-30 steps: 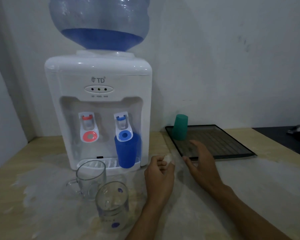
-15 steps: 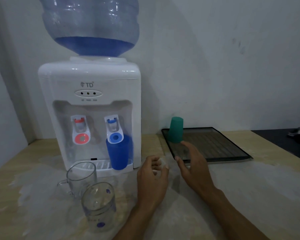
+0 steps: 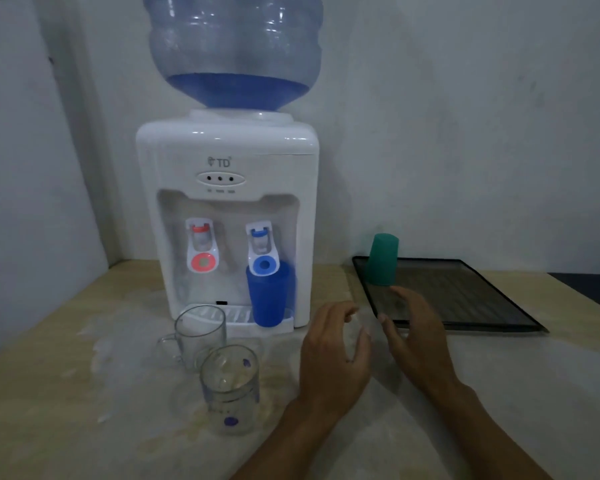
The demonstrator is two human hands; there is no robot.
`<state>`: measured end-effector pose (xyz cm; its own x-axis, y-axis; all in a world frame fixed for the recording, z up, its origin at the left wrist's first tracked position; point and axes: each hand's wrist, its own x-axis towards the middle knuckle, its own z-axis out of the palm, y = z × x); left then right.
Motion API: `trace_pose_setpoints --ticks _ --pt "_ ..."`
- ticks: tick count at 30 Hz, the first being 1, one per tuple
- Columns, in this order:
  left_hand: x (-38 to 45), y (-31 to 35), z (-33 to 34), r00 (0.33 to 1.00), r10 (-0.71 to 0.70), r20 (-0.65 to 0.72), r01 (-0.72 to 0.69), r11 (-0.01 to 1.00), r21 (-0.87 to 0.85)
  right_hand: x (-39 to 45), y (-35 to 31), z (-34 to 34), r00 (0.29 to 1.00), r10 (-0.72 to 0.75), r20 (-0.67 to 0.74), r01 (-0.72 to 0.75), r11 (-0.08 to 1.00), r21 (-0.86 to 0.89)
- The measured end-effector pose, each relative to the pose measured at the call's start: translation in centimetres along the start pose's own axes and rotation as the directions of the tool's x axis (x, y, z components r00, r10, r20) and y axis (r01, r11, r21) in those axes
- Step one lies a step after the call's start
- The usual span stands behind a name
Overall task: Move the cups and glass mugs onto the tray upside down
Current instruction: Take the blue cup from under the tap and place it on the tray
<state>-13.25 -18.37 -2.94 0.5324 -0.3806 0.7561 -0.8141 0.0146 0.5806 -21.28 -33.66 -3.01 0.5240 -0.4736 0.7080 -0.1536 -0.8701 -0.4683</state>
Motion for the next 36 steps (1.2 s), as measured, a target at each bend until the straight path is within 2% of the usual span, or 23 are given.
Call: trace_pose_setpoints --ticks 8,13,15,18,21,24,26,32,36 --pt "1.2 1.3 -2.8 0.980 0.164 -0.113 -0.159 0.986 0.052 0.1 -0.3 0.0 1.000 -0.015 0.022 0.014 1.000 0.027" --pt "3.6 3.2 -6.7 0.952 0.166 -0.259 -0.159 0.986 0.050 0.0 -0.2 -0.1 1.000 0.002 0.005 -0.002 1.000 0.013" --pt "5.3 3.9 -9.4 0.950 0.122 -0.286 -0.097 0.990 0.101 0.1 -0.2 -0.1 1.000 0.001 0.009 -0.001 1.000 0.020" --pt "7.6 4.0 -13.0 0.968 -0.036 -0.246 0.078 0.983 0.164 0.1 -0.3 0.0 1.000 -0.005 0.025 0.004 1.000 0.022" --pt "8.6 3.2 -14.5 0.974 -0.199 -0.112 0.223 0.933 0.282 0.0 -0.4 0.0 0.999 -0.004 0.032 0.004 1.000 0.021" --pt "8.6 1.8 -14.1 0.958 -0.276 0.078 0.230 0.902 0.366 0.0 -0.7 -0.1 0.999 0.009 0.033 -0.010 0.999 0.030" --pt "8.7 0.7 -13.4 0.938 -0.311 0.155 0.228 0.887 0.400 0.0 -0.7 -0.2 0.999 0.007 0.031 -0.008 0.999 0.031" --pt "10.1 -2.0 -11.4 0.918 -0.376 0.126 0.270 0.826 0.495 0.0 -0.4 -0.4 1.000 0.009 0.026 -0.010 1.000 0.020" --pt "10.6 -3.4 -11.1 0.907 -0.409 0.103 0.309 0.811 0.497 0.0 -0.4 -0.3 1.000 0.003 0.031 -0.003 1.000 0.023"
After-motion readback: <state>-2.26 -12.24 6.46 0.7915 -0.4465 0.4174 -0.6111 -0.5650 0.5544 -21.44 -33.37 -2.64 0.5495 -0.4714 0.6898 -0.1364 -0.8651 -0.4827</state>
